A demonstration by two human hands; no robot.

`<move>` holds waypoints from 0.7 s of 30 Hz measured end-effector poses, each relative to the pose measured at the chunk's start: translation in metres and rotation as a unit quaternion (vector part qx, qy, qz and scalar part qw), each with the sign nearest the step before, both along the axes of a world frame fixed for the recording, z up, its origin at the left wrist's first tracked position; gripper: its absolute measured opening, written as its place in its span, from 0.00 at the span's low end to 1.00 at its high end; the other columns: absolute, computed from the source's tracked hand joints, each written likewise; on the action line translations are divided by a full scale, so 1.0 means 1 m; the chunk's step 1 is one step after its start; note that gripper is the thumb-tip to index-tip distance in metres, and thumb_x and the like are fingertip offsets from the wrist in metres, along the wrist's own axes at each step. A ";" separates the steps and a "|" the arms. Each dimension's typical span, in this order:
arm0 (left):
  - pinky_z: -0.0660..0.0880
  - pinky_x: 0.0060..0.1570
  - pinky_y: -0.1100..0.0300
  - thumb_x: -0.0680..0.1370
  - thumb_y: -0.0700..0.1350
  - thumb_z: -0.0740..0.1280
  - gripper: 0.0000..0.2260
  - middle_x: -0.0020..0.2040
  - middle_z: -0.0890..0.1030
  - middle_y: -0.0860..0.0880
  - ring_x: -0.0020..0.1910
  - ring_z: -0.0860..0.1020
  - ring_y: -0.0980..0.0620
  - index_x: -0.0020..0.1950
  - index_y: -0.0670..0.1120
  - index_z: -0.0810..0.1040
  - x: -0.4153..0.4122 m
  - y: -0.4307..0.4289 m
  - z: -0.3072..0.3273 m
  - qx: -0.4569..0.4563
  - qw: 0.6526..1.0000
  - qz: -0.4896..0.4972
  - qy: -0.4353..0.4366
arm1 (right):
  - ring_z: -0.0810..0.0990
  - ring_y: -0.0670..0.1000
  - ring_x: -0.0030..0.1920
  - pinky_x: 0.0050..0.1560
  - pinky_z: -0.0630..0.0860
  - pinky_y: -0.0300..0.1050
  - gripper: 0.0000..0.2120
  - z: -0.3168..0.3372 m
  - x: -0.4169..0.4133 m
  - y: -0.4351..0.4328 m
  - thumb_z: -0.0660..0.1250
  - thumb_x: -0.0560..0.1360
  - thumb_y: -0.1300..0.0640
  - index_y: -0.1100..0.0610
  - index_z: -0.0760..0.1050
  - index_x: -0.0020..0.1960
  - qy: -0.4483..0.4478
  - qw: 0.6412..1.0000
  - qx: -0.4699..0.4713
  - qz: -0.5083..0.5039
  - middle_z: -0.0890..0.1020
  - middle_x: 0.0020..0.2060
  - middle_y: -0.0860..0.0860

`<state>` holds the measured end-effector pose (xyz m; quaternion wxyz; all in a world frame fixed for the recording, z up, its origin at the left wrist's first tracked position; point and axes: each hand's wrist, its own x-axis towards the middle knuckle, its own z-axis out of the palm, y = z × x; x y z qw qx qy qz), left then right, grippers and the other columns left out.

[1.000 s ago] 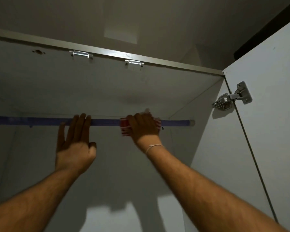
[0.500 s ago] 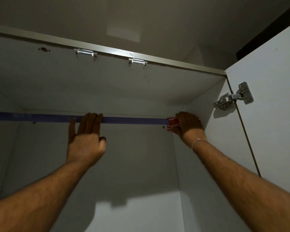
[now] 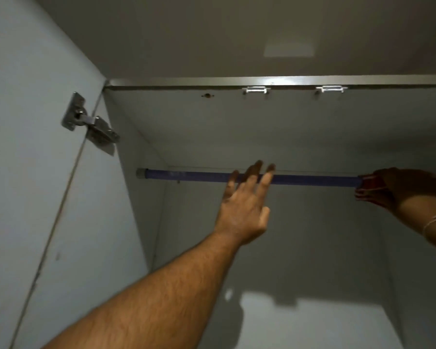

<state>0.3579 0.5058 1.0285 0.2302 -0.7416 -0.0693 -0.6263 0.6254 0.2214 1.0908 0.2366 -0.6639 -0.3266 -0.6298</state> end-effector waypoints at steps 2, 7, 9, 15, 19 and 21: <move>0.38 0.84 0.48 0.74 0.50 0.66 0.47 0.89 0.47 0.47 0.85 0.56 0.52 0.88 0.54 0.42 -0.008 0.002 -0.008 0.064 0.998 -0.012 0.023 | 0.87 0.58 0.46 0.44 0.81 0.51 0.28 0.001 -0.036 0.033 0.68 0.68 0.23 0.43 0.83 0.55 -0.017 1.000 -0.023 -0.011 0.87 0.46 0.49; 0.46 0.83 0.43 0.74 0.50 0.63 0.44 0.89 0.49 0.50 0.86 0.53 0.54 0.88 0.54 0.46 -0.024 0.000 -0.005 0.081 0.996 -0.040 0.012 | 0.85 0.60 0.43 0.42 0.77 0.51 0.25 0.006 -0.116 0.141 0.72 0.72 0.30 0.47 0.81 0.57 -0.077 0.992 -0.088 -0.056 0.85 0.46 0.51; 0.47 0.83 0.42 0.76 0.50 0.61 0.42 0.88 0.55 0.52 0.85 0.57 0.53 0.88 0.55 0.47 -0.035 0.003 0.002 0.035 0.997 -0.069 0.000 | 0.83 0.62 0.39 0.41 0.75 0.53 0.18 0.001 -0.142 0.183 0.71 0.76 0.40 0.54 0.81 0.54 -0.111 0.991 -0.064 -0.026 0.84 0.42 0.54; 0.48 0.84 0.42 0.79 0.52 0.56 0.34 0.82 0.68 0.45 0.79 0.66 0.45 0.85 0.48 0.59 -0.081 0.051 0.021 -0.085 0.992 -0.021 -0.088 | 0.81 0.62 0.55 0.57 0.73 0.57 0.14 -0.004 -0.234 0.273 0.61 0.80 0.51 0.53 0.77 0.63 -0.081 0.989 -0.119 0.041 0.81 0.55 0.54; 0.49 0.84 0.40 0.78 0.54 0.51 0.36 0.83 0.66 0.41 0.82 0.63 0.42 0.86 0.46 0.57 -0.114 0.079 0.017 -0.094 0.989 0.027 -0.109 | 0.75 0.60 0.67 0.69 0.66 0.57 0.17 -0.010 -0.284 0.316 0.58 0.84 0.52 0.52 0.70 0.72 -0.068 0.985 -0.143 0.072 0.75 0.67 0.54; 0.51 0.84 0.39 0.77 0.51 0.55 0.36 0.84 0.65 0.42 0.82 0.62 0.43 0.86 0.47 0.56 -0.127 0.084 0.016 -0.061 0.991 0.032 -0.117 | 0.69 0.60 0.74 0.76 0.60 0.57 0.20 -0.009 -0.302 0.334 0.53 0.86 0.54 0.54 0.65 0.77 -0.072 0.986 -0.150 0.028 0.71 0.74 0.55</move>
